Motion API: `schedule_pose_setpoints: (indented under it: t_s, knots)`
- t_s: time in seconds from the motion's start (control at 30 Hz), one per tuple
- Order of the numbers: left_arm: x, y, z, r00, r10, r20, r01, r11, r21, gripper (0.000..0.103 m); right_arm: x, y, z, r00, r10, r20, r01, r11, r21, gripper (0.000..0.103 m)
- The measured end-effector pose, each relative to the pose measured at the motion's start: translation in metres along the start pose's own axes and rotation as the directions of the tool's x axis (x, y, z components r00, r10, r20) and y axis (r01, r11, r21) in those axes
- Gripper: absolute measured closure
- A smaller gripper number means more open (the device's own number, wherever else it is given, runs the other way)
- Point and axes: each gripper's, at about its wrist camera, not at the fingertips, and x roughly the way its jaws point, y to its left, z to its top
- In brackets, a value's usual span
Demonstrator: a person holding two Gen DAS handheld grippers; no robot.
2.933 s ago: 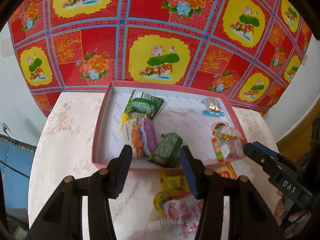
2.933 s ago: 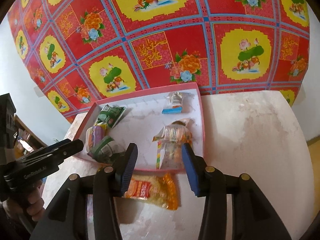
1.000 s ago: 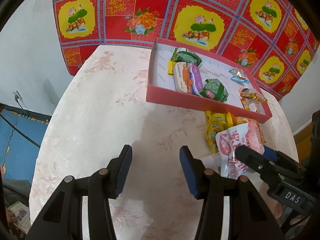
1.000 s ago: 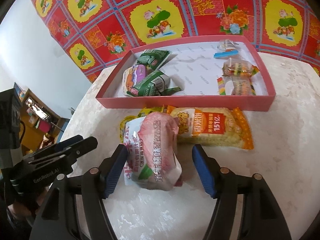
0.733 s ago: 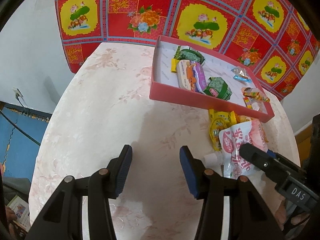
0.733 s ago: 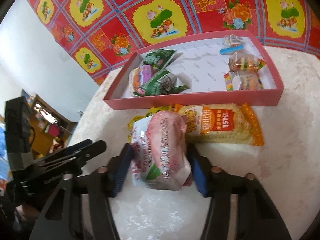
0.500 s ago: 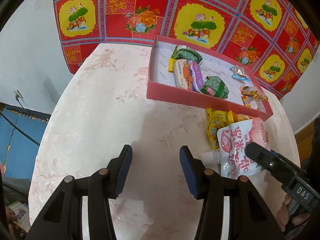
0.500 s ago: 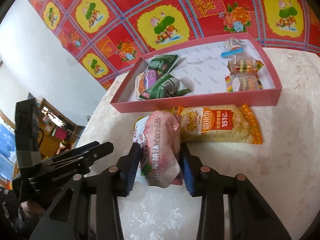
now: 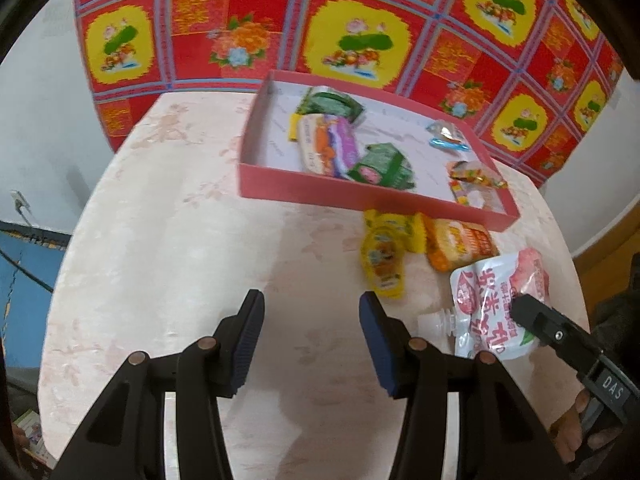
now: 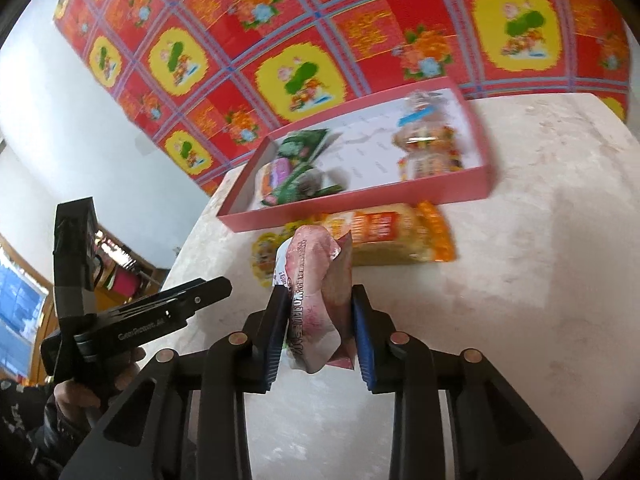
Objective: Organize snacks
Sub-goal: 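Grasp the pink pouch with the right tool while the left tool grasps the yellow round candy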
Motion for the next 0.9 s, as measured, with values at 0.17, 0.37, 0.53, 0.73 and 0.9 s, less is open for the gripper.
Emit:
schedule_pose_setpoints:
  t_s: [0.17, 0.37, 0.53, 0.73, 0.9]
  knots:
    - [0.003, -0.018, 0.006, 1.000, -0.027, 0.012, 0.026, 0.999, 0.037, 0.051, -0.009, -0.012, 0.000, 1.000, -0.021, 0.019, 0.020, 0.999, 0.024, 0.071]
    - [0.013, -0.032, 0.010, 0.999, -0.035, 0.018, 0.034, 0.997, 0.063, 0.051, -0.013, -0.020, -0.001, 0.999, -0.025, 0.031, 0.024, 0.999, 0.035, 0.071]
    - [0.024, -0.037, 0.014, 0.999, -0.026, 0.019, 0.025, 0.997, 0.068, 0.051, -0.015, -0.021, -0.001, 0.999, -0.021, 0.029, 0.020, 0.999, 0.028, 0.071]
    - [0.032, -0.039, 0.014, 0.999, -0.042, 0.022, 0.040, 0.995, 0.088, 0.069, -0.014, -0.021, -0.001, 0.999, -0.019, 0.031, 0.018, 0.999, 0.026, 0.071]
    - [0.030, -0.036, 0.012, 0.997, -0.072, 0.028, 0.070, 0.994, 0.084, 0.079, -0.014, -0.018, 0.000, 0.999, -0.016, 0.034, 0.016, 1.000, 0.016, 0.071]
